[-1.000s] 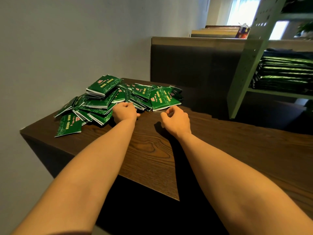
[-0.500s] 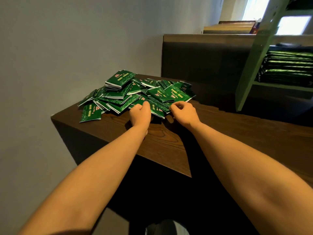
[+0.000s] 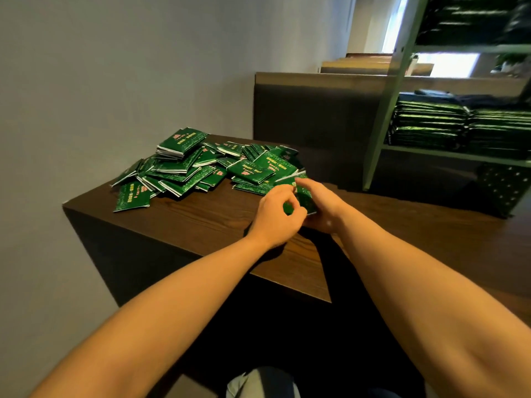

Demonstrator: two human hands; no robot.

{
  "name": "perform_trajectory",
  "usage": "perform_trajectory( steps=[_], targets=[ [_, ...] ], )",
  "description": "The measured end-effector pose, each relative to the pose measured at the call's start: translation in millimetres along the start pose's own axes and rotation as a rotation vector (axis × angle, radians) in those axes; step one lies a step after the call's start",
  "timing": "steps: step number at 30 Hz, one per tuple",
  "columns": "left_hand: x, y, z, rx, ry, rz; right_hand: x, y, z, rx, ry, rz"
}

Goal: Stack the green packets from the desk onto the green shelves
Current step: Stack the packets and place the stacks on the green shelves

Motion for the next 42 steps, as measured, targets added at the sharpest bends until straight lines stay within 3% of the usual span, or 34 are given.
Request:
perform_trajectory(
  steps=[3, 7, 10, 13, 18, 25, 29, 33, 36, 39, 42],
  targets=[
    [11.6, 9.0, 1.3, -0.063, -0.004, 0.018, -3.3, 3.6, -27.4, -0.166, -0.027, -0.01],
    [48.6, 34.6, -6.8, -0.114, 0.232, -0.168, -2.7, 1.9, -41.1, -0.304, -0.033, -0.118],
    [79.2, 48.7, -18.5, -0.07, 0.489, -0.37, -4.2, 4.2, -41.4, -0.325, -0.097, -0.179],
    [97.8, 52.6, -16.0, 0.029, 0.585, -0.491, -4.5, 4.1, -40.7, -0.321, -0.114, -0.222],
    [102.1, 53.9, -3.1, 0.174, 0.67, -0.476, -5.7, 6.2, -45.9, -0.317, -0.06, -0.27],
    [100.9, 49.9, -5.4, 0.15, 0.728, -0.491, -4.9, 7.3, -43.6, -0.305, -0.055, -0.276],
    [96.3, 49.8, -12.2, 0.053, 0.554, -0.416, -5.0, 8.1, -42.2, -0.286, -0.048, -0.246],
    [82.5, 44.1, -24.6, -0.151, 0.354, -0.288, -4.7, 8.7, -41.2, -0.264, -0.079, -0.198],
    [82.7, 40.8, -33.7, -0.275, 0.318, -0.339, -4.6, 6.8, -42.3, -0.262, -0.042, -0.16],
    [92.5, 41.5, -30.5, -0.201, 0.459, -0.457, -6.4, 9.4, -44.8, -0.255, -0.014, -0.142],
    [95.3, 44.6, -24.4, -0.105, 0.516, -0.44, -6.0, 10.1, -47.3, -0.255, 0.042, -0.105]
  ],
)
Point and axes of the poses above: each hand's wrist, its own y-axis towards the middle knuckle, its own z-axis out of the palm, x = y × z, the point moved 7 cm from there along y, towards the middle knuckle, and after that the axes turned 5 degrees about -y, right-handed, at the moved point
